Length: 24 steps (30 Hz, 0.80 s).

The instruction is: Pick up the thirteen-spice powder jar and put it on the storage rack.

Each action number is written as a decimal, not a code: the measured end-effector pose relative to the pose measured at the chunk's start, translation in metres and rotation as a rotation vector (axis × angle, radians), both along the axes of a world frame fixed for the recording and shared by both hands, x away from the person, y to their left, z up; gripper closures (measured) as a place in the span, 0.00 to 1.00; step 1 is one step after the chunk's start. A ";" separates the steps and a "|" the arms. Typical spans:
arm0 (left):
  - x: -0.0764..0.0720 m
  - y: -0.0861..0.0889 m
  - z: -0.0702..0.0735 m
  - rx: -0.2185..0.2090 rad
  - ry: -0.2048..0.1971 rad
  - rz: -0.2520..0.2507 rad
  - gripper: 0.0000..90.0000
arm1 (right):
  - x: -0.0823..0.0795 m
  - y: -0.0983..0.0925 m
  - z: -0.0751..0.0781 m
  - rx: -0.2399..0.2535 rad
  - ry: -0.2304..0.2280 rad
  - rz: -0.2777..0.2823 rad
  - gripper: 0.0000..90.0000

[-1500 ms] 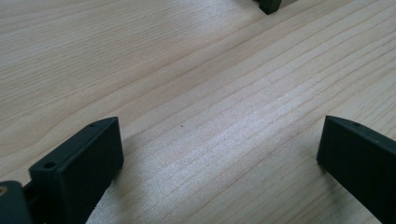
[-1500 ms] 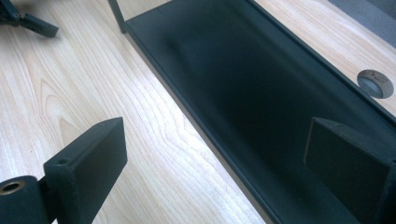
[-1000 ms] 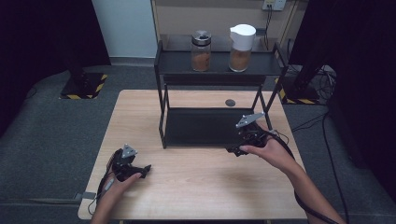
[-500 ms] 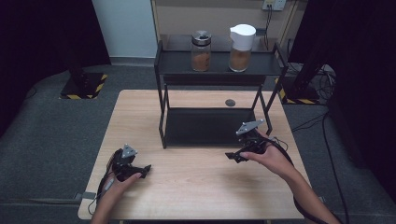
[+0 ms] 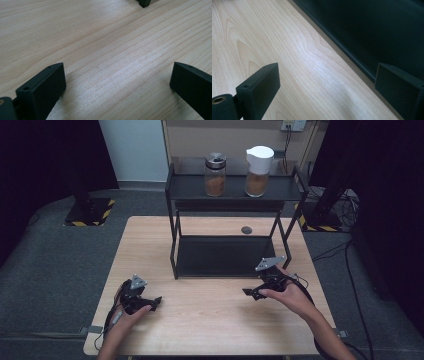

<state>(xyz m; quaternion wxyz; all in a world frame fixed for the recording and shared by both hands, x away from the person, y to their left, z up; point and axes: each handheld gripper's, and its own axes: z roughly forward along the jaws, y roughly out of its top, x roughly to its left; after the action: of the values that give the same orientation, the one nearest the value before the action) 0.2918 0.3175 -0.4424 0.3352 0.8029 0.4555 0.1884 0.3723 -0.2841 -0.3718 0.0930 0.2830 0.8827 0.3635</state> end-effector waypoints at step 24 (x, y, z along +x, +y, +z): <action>-0.001 -0.001 0.000 0.001 0.000 0.004 0.00 | -0.042 0.003 -0.058 -0.019 -0.043 0.010 0.05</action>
<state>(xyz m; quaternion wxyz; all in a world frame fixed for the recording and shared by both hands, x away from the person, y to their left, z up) 0.2911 0.3169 -0.4424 0.3345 0.8022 0.4569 0.1893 0.3301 -0.2808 -0.4296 0.1130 0.2698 0.8853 0.3614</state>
